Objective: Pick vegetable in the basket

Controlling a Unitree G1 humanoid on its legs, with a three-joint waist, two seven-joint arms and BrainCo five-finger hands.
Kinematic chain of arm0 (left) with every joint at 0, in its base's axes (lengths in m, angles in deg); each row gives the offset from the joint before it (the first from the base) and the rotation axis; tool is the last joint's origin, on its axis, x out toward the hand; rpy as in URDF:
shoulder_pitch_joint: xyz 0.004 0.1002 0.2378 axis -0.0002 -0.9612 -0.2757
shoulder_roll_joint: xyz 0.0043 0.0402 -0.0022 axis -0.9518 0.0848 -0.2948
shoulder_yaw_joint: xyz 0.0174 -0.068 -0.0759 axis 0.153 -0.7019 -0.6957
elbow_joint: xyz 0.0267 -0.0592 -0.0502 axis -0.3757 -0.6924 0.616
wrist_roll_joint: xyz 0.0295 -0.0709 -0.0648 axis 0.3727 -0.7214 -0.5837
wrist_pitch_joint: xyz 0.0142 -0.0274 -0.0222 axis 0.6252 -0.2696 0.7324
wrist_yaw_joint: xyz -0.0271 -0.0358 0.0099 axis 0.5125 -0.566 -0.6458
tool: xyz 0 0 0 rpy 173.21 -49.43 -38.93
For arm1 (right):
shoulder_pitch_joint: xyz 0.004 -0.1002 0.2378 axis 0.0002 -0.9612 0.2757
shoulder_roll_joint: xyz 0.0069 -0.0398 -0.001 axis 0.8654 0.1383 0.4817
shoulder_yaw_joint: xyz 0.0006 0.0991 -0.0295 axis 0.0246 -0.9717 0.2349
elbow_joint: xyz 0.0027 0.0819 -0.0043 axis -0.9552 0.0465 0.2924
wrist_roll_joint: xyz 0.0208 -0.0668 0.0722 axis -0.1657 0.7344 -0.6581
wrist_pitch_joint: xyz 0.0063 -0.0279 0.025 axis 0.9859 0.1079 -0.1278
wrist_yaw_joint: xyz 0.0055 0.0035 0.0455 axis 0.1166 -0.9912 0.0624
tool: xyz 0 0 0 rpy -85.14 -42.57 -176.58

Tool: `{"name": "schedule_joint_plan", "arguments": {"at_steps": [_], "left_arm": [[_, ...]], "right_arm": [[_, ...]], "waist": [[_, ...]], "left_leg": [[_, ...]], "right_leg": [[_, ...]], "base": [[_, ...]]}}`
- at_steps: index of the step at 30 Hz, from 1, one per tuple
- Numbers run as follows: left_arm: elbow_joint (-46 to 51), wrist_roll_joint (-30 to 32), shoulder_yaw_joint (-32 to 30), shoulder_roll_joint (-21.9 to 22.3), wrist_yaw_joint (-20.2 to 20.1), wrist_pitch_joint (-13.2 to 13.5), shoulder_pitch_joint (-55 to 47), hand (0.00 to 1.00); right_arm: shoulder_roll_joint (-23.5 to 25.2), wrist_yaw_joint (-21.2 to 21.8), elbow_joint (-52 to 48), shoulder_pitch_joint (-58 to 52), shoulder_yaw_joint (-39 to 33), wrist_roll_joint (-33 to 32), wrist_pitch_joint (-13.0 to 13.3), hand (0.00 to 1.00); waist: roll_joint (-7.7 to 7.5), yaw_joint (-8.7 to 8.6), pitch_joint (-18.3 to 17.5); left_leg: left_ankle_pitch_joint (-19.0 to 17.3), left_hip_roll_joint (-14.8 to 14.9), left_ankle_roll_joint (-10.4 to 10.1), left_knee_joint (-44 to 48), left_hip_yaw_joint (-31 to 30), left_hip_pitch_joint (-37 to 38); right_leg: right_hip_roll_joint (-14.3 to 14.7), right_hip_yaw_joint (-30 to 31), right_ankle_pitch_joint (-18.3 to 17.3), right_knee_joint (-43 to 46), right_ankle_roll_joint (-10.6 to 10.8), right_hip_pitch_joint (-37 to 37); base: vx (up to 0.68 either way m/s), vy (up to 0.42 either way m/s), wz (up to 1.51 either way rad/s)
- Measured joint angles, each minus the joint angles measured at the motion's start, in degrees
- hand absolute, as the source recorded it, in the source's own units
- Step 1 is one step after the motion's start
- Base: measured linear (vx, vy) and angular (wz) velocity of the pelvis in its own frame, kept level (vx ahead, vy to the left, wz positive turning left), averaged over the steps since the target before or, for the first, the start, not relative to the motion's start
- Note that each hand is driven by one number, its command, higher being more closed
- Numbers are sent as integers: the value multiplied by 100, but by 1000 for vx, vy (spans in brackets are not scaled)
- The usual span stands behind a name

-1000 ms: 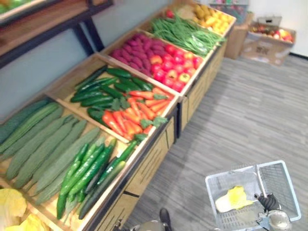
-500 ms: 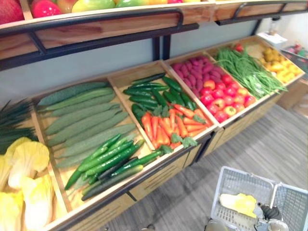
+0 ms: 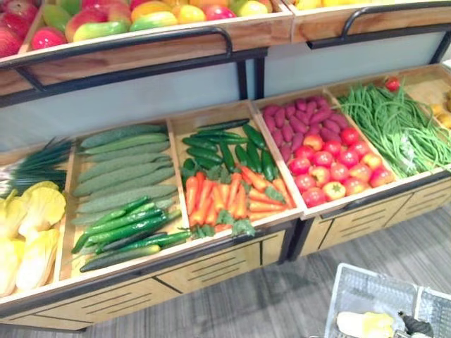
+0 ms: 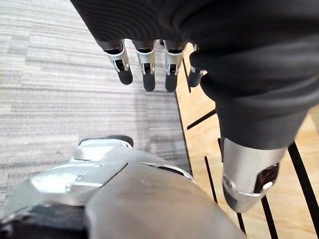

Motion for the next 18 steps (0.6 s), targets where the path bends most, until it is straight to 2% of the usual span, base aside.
{"name": "schedule_joint_plan", "arguments": {"at_steps": [3, 4, 8, 9, 11, 15, 18], "left_arm": [[5, -39, -6, 32, 7, -3, -39, 0], [17, -37, -6, 50, 7, -3, -43, 0], [21, -37, -8, 28, 4, -3, -13, 0], [26, -37, -4, -17, 5, -2, 53, 0], [25, -37, -1, -55, 4, -3, 75, 0], [15, -49, 24, -94, -9, -3, 69, 0], [15, -231, 62, -94, -4, 11, 69, 0]], "right_arm": [[-8, -1, 1, -105, -133, -5, -18, 100], [-31, 1, 4, -145, -161, -6, -20, 100], [-14, 5, 35, -19, -136, 7, -20, 100], [37, 6, 36, 60, -122, 8, -20, 100], [107, 13, 39, 54, -123, 9, -20, 100], [199, 46, 44, 32, -121, 9, -20, 100], [200, 46, 44, -51, -118, 9, -21, 100]], "waist": [[12, -28, 8], [34, -22, 19], [43, -14, 49], [-6, -14, 165], [-22, -12, 190], [-35, -19, 190], [93, -18, 116]], "left_leg": [[-61, -316, -67, -460, 256, 217], [-76, -450, -89, -751, 319, 334], [-174, -669, -223, -1184, 369, 433], [-176, -765, -226, -1230, 373, 510], [-275, -799, -330, -1325, 373, 600], [-330, -882, -330, -1379, 415, 713], [-363, -889, -364, -1467, 410, 755]], "right_leg": [[-113, -176, 76, -191, 125, 168], [-200, -255, 146, -294, 235, 243], [-305, -201, 457, -608, 378, 269], [-356, -142, 561, -756, 389, 377], [-360, -117, 620, -874, 442, 458], [-397, 15, 623, -979, 448, 535], [-391, 28, 622, -1009, 450, 533]], "base": [[56, 88, 42], [47, 171, 30], [27, 205, 6], [-25, 193, -1], [-51, 115, 3], [-43, 45, -4], [-11, 7, 0]]}}
